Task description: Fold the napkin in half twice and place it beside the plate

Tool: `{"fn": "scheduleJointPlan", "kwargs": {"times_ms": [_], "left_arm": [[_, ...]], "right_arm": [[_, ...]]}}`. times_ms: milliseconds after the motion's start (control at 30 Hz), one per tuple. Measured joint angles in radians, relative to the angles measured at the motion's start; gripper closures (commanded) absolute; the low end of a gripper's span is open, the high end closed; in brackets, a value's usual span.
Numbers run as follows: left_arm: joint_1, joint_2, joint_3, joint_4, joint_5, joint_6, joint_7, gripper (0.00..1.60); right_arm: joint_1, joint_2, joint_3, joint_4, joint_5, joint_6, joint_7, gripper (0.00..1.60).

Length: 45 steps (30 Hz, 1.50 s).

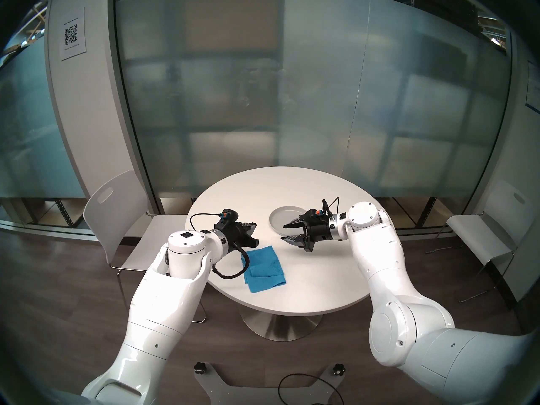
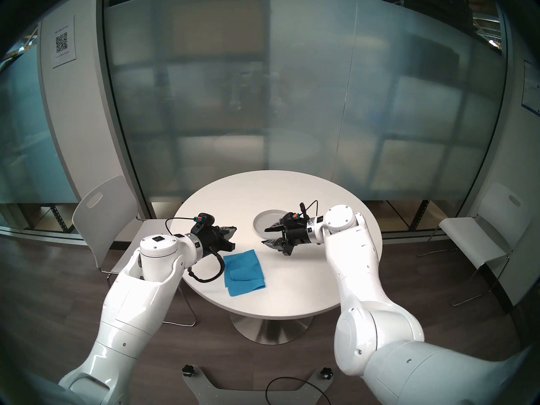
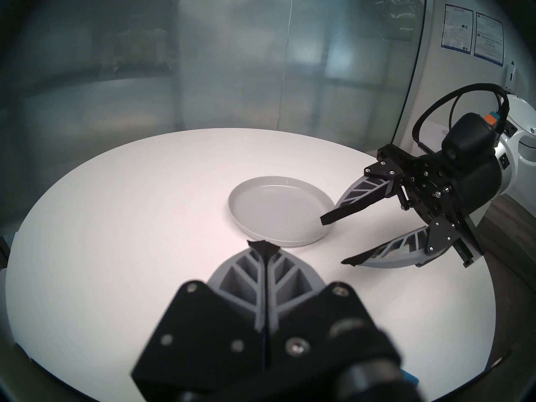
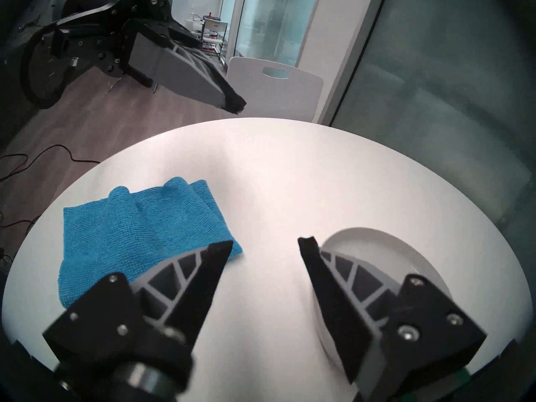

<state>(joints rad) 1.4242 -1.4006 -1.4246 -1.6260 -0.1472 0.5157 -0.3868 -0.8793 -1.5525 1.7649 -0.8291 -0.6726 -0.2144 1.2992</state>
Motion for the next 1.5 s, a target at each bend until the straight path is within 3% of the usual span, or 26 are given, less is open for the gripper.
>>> {"fn": "scheduleJointPlan", "kwargs": {"times_ms": [200, 500, 900, 1500], "left_arm": [[0.009, -0.02, -0.015, 0.0, -0.004, -0.027, 0.038, 1.33], [0.033, -0.036, -0.03, -0.009, -0.013, -0.053, 0.067, 1.32], [0.059, -0.041, -0.041, -0.029, -0.021, -0.07, 0.085, 1.3], [0.061, -0.04, -0.048, -0.038, -0.027, -0.075, 0.073, 1.29]], "right_arm": [[0.044, 0.023, 0.01, 0.084, -0.02, -0.012, -0.044, 0.29], [0.107, 0.04, -0.006, 0.19, -0.067, -0.03, -0.089, 0.35], [0.194, 0.049, -0.035, 0.348, -0.129, -0.061, -0.162, 0.55], [0.295, 0.035, -0.062, 0.523, -0.193, -0.083, -0.257, 0.59]]}}
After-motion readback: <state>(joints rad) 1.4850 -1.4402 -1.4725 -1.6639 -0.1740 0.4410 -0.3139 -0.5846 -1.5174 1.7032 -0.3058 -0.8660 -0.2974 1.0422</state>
